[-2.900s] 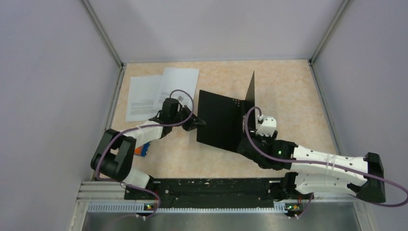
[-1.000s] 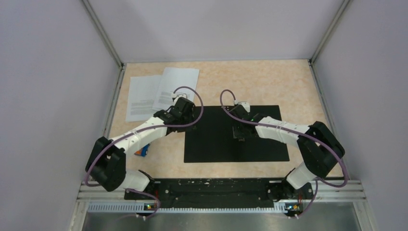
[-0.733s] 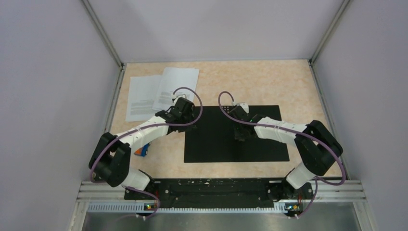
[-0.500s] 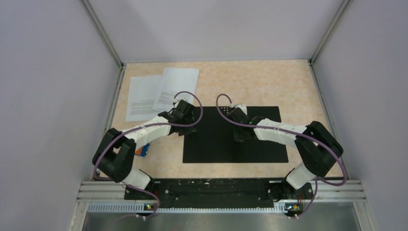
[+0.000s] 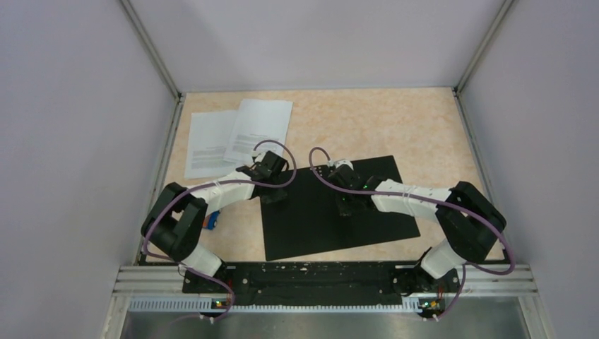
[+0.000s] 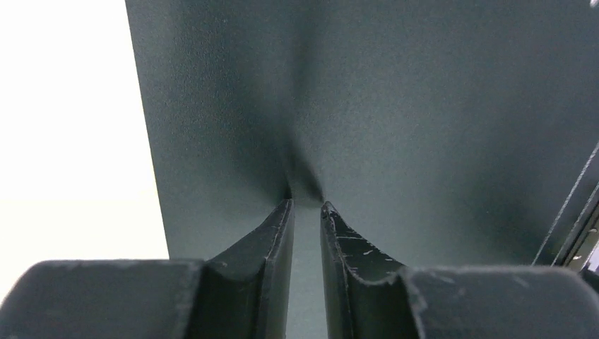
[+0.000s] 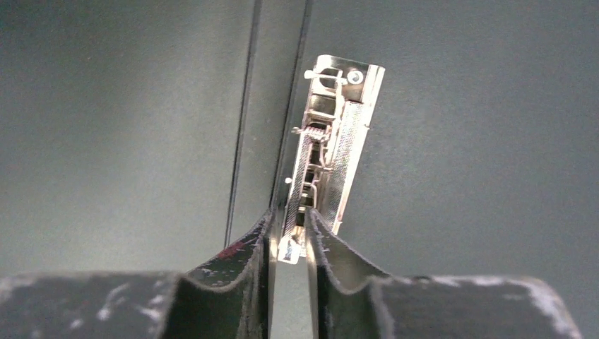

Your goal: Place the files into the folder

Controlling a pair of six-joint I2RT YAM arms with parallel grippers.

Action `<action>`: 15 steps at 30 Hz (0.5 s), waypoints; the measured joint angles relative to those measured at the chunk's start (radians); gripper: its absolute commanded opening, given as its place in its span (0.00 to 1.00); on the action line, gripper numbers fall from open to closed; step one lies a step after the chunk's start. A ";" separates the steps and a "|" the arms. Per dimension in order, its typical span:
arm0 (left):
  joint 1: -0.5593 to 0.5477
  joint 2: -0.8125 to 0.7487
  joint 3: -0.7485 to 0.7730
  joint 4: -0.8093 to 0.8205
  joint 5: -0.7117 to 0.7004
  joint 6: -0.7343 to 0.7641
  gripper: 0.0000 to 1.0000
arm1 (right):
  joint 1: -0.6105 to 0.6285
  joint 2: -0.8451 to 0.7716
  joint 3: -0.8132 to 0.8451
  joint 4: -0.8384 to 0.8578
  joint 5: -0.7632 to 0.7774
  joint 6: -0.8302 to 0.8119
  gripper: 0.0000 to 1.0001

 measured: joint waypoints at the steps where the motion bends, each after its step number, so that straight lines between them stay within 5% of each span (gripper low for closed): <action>1: 0.000 0.005 -0.002 -0.001 -0.010 -0.005 0.25 | 0.000 -0.001 0.000 0.000 -0.004 0.001 0.32; 5: -0.002 0.007 -0.002 -0.002 -0.041 -0.039 0.22 | 0.003 -0.027 0.003 -0.020 -0.015 0.016 0.37; 15: -0.002 0.010 -0.002 -0.002 -0.103 -0.071 0.22 | 0.003 -0.079 0.008 -0.085 -0.002 0.080 0.19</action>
